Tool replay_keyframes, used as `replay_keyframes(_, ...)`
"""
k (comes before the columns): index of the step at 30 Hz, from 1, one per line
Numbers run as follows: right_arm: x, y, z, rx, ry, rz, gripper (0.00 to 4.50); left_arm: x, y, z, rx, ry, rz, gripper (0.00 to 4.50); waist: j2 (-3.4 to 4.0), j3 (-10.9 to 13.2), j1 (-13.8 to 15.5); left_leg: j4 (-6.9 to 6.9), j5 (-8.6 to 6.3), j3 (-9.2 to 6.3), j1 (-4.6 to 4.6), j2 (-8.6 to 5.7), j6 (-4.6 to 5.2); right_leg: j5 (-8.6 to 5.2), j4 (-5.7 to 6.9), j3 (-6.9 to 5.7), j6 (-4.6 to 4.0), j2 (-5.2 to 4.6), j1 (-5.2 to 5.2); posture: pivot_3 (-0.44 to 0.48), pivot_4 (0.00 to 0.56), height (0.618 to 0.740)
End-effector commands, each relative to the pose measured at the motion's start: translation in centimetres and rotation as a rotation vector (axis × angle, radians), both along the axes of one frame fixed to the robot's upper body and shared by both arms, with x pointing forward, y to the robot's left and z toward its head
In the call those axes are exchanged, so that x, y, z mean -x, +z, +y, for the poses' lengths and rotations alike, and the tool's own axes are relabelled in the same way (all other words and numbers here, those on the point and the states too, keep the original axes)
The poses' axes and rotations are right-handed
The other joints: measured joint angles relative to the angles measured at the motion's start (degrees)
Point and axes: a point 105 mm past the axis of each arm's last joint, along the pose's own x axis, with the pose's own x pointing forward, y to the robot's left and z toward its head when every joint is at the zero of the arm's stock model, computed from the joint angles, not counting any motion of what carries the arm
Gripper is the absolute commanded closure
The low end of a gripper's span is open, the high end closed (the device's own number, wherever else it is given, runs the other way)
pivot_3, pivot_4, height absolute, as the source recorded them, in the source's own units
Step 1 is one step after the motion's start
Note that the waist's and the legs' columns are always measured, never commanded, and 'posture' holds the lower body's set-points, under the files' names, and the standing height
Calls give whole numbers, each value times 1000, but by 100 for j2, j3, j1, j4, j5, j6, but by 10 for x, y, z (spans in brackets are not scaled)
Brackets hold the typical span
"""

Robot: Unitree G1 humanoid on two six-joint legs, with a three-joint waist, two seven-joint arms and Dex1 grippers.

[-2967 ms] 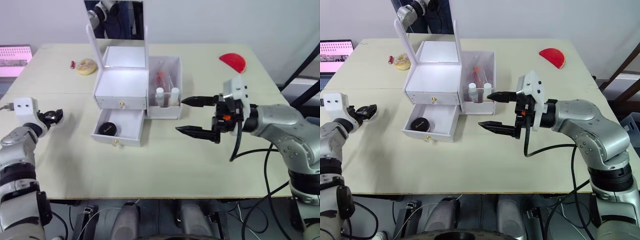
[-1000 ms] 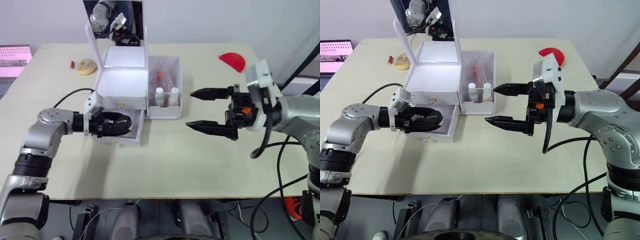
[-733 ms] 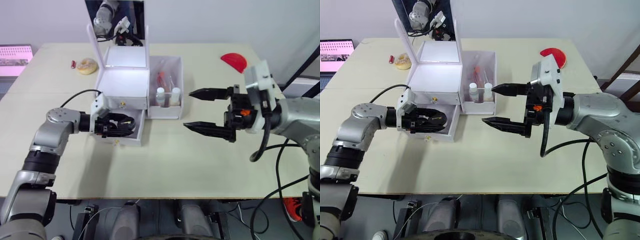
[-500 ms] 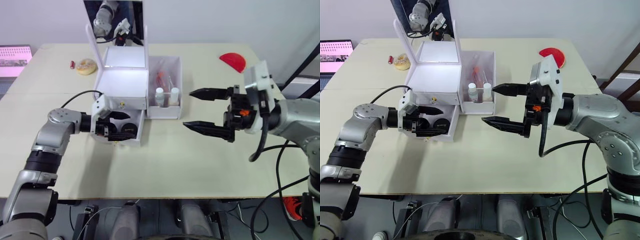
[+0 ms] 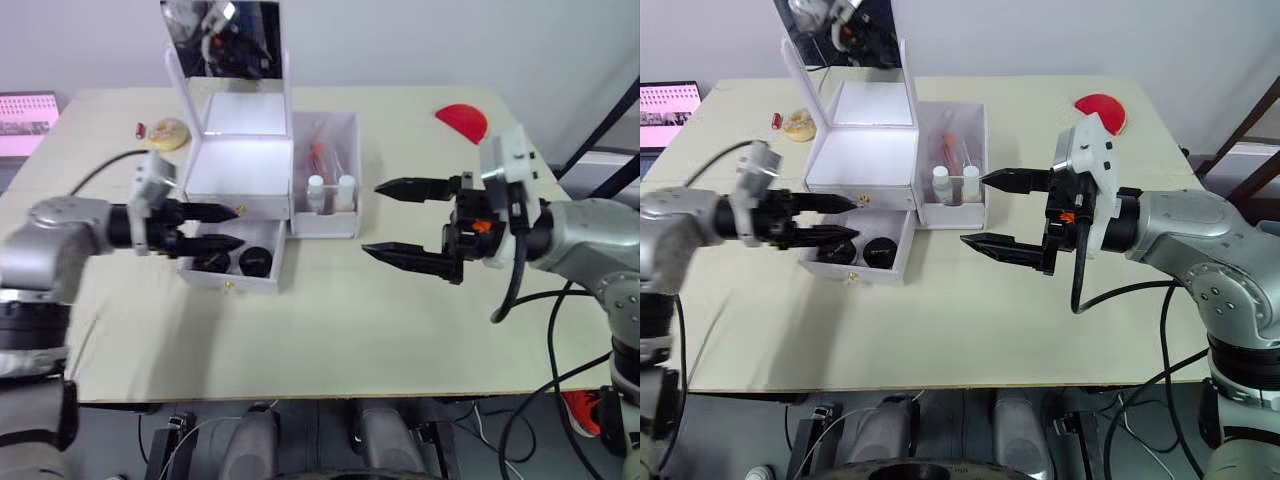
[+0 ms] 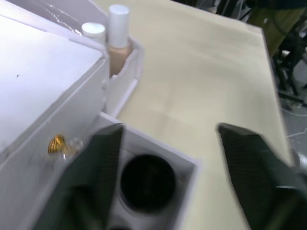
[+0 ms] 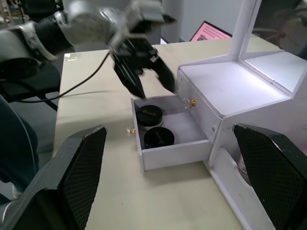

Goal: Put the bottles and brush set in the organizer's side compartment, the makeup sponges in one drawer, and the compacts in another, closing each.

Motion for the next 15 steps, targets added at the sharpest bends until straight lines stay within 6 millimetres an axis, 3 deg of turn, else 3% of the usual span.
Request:
replay_keyframes(1,3,10,-4,-8,-5,-54,0,25,-1,11,-61,-23,28,3388,1,1,-13,-1,0,0,-2,0,0,-1,-1,0,-1,0,-2,0,150,739)
replay_keyframes(3,3,9,-5,-7,-7,-53,0,32,-12,19,-133,-9,44,4375,2,1,7,0,0,1,-4,0,0,-2,-3,1,-1,-1,-3,0,150,739)
replay_keyframes(8,2,8,-6,-8,-3,-52,0,35,-42,32,-317,8,14,4449,3,2,78,5,0,1,-6,0,0,-5,-4,0,5,-2,-3,0,150,739)
replay_keyframes(15,3,8,-4,-17,-2,-53,0,16,-69,23,-427,34,-85,4449,3,2,65,1,0,2,-6,0,0,4,-5,0,-10,-1,-4,0,150,739)
